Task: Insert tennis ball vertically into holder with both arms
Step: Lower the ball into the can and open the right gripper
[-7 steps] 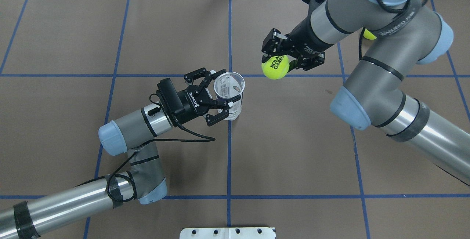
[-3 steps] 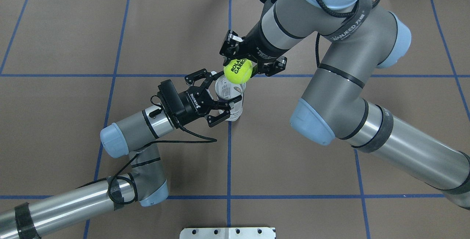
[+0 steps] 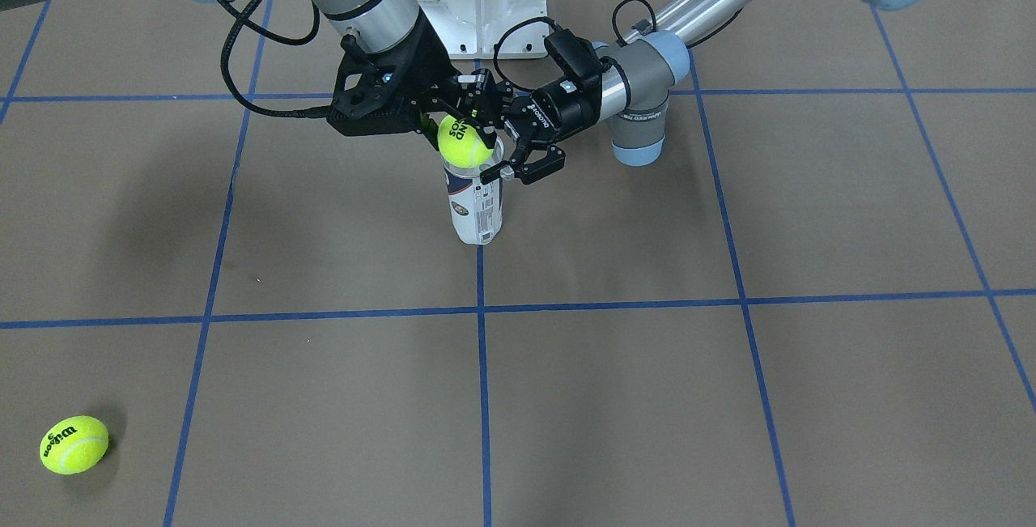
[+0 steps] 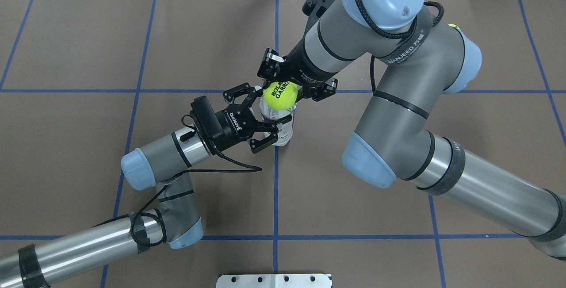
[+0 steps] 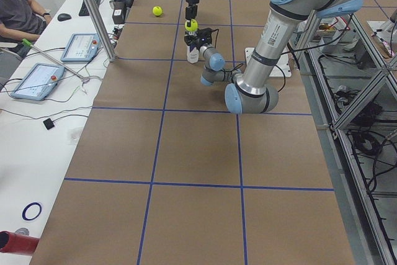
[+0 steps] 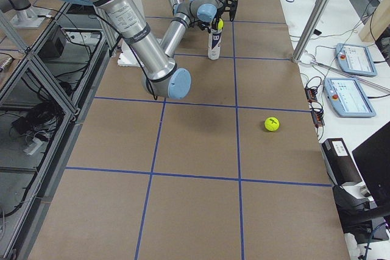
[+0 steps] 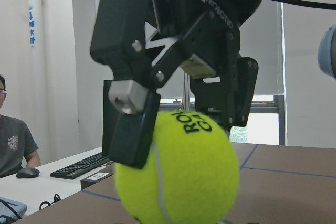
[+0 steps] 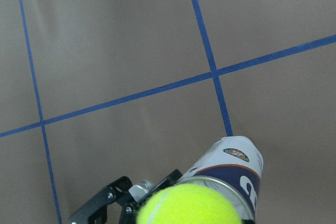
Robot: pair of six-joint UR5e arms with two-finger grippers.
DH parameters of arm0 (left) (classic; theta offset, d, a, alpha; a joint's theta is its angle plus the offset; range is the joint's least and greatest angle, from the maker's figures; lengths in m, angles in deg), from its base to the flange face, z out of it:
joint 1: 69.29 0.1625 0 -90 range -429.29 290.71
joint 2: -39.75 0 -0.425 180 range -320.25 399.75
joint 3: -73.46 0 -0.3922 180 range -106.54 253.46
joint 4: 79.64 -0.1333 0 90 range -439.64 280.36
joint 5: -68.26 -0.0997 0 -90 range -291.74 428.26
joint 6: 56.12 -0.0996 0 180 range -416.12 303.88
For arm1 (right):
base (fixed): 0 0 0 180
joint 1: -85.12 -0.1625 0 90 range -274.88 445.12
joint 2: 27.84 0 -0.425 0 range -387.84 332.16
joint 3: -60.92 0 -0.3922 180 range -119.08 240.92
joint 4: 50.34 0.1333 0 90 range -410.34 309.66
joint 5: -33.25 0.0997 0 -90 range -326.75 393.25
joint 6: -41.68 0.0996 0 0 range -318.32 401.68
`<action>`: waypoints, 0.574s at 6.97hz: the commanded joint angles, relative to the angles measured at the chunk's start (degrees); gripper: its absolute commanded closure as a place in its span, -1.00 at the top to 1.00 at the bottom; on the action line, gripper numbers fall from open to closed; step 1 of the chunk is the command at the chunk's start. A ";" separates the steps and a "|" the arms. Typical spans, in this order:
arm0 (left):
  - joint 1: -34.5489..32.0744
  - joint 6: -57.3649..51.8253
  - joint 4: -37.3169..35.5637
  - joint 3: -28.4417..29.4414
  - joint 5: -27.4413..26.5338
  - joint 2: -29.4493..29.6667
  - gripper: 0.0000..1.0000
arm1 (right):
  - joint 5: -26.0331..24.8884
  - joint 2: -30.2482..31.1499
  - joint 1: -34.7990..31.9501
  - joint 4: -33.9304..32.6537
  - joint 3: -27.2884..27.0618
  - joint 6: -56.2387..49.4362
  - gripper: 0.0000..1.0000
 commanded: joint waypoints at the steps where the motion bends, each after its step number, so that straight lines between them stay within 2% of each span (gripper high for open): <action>1: 0.01 0.09 0.00 0.00 -0.48 0.01 0.54 | -0.13 0.14 0.38 0.00 -0.04 -0.02 -1.00; 2: 0.01 0.09 -0.08 0.00 -0.48 0.01 0.54 | -0.13 0.05 0.47 0.00 0.31 -0.02 -0.94; 3: 0.01 0.09 0.00 0.00 -0.57 0.01 0.54 | -0.21 0.05 0.65 0.08 0.66 -0.02 -0.29; 4: -0.08 0.09 0.00 0.00 -0.57 0.01 0.54 | -0.21 -0.03 0.65 0.00 0.66 -0.02 0.19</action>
